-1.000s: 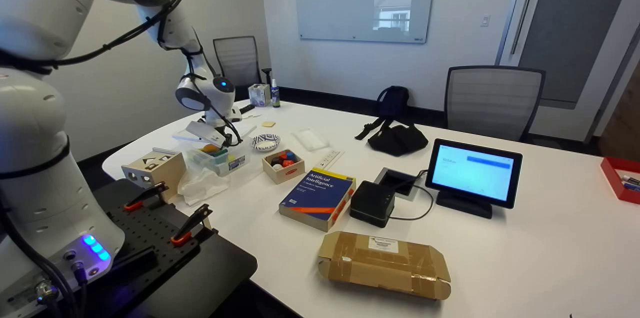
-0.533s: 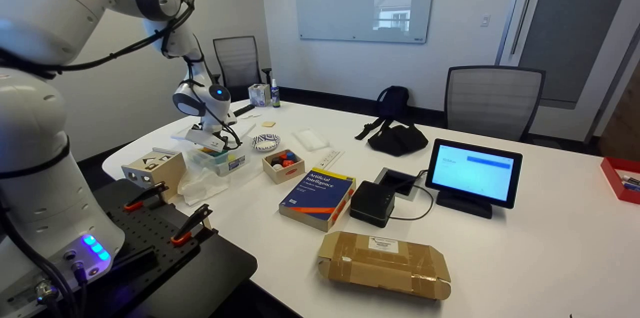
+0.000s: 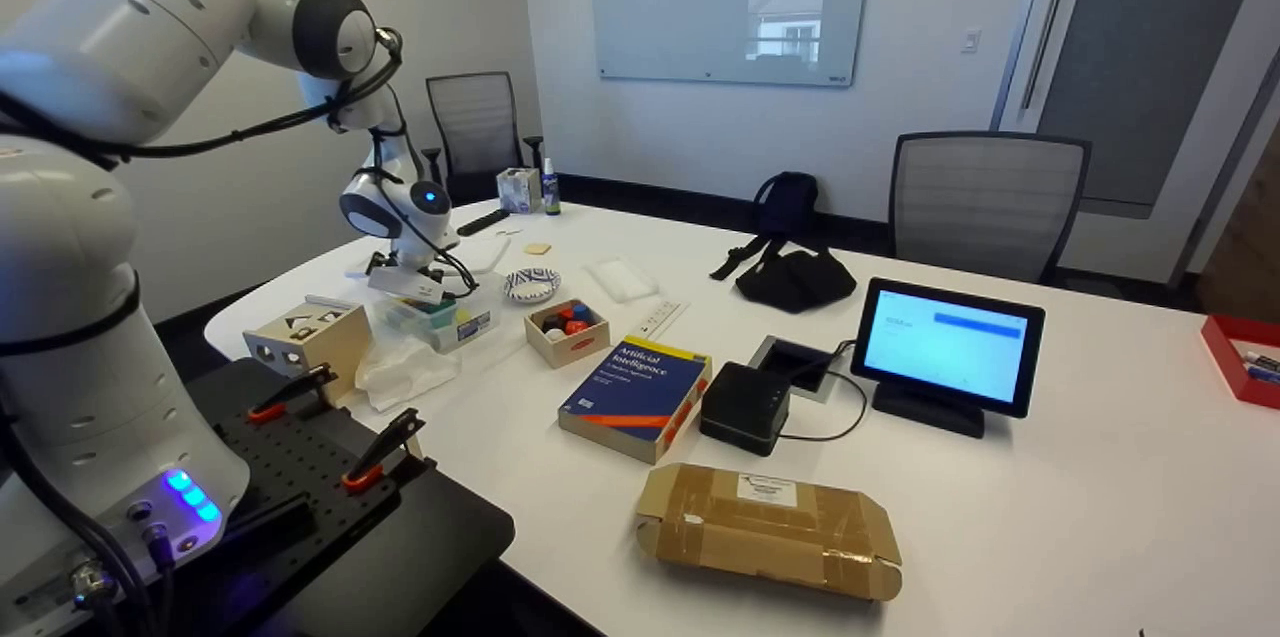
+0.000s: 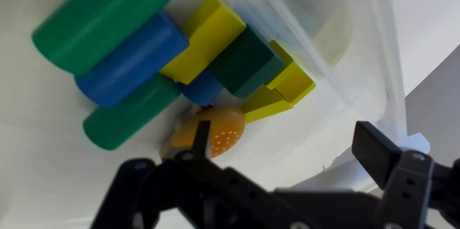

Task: Remove the white lid from the lunchbox and put it on the table

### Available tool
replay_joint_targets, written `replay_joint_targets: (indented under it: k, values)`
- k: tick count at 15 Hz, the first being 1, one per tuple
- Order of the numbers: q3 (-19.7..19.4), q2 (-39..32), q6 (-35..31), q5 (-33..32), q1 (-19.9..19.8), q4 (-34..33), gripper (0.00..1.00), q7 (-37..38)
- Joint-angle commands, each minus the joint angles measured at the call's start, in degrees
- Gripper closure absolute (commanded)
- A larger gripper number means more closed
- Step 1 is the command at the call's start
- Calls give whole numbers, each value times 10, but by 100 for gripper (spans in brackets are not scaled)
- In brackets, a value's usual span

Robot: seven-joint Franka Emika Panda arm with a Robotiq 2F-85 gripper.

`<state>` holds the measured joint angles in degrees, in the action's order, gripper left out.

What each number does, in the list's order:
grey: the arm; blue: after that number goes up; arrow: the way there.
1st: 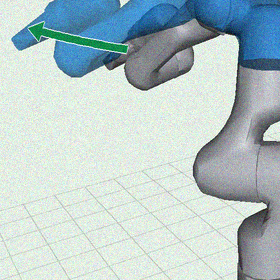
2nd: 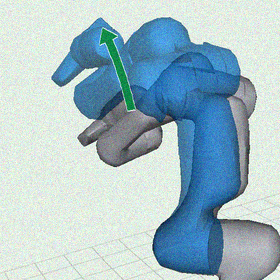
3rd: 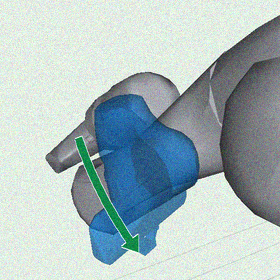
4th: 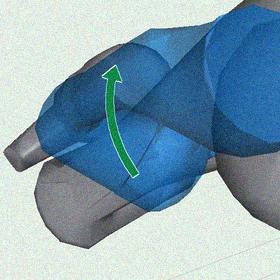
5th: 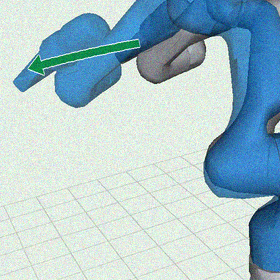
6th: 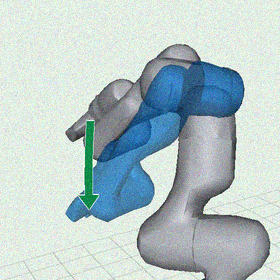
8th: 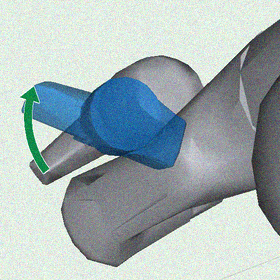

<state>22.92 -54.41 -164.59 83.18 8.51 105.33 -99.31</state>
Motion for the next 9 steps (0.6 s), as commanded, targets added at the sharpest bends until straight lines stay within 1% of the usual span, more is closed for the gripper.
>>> replay_joint_targets:
  k: [1, 9]
  values:
    - [17, -32, -31, 27, 14, -54, 0, -62]
    - [47, -61, -35, 33, 30, -112, 0, -115]
